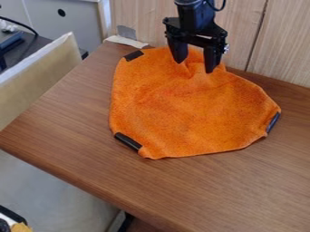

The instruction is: Fold the cloth from bottom left to top right

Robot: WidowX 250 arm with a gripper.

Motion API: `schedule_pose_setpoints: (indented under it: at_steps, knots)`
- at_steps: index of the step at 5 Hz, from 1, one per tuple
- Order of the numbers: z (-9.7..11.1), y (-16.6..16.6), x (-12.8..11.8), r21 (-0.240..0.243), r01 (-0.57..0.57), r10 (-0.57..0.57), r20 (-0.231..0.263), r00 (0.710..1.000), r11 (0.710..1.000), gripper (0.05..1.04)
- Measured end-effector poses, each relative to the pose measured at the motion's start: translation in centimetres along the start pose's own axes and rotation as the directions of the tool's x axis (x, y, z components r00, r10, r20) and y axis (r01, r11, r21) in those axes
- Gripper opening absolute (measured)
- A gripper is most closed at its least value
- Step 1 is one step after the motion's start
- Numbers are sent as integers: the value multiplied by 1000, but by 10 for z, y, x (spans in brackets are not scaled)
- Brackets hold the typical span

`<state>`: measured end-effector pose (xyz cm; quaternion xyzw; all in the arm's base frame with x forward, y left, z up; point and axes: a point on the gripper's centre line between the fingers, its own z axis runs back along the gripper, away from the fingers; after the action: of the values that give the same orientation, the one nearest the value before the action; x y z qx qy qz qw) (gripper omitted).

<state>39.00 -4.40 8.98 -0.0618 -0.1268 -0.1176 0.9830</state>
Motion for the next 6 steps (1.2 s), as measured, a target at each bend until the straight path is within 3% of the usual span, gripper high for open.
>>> schedule_pose_setpoints:
  at_steps: [1,2,3,4,6]
  knots:
    - [-12,1,-7,-5,-12,12,-33,999,1000,998]
    - [-20,-9,-36,16,-87,88,-36,995,996,998]
    - [-9,-14,-57,30,-153,153,10,988,988,998]
    - [-13,-14,-81,49,-241,241,-1,971,969,998]
    - [-14,0,-119,94,-432,432,20,902,897,998]
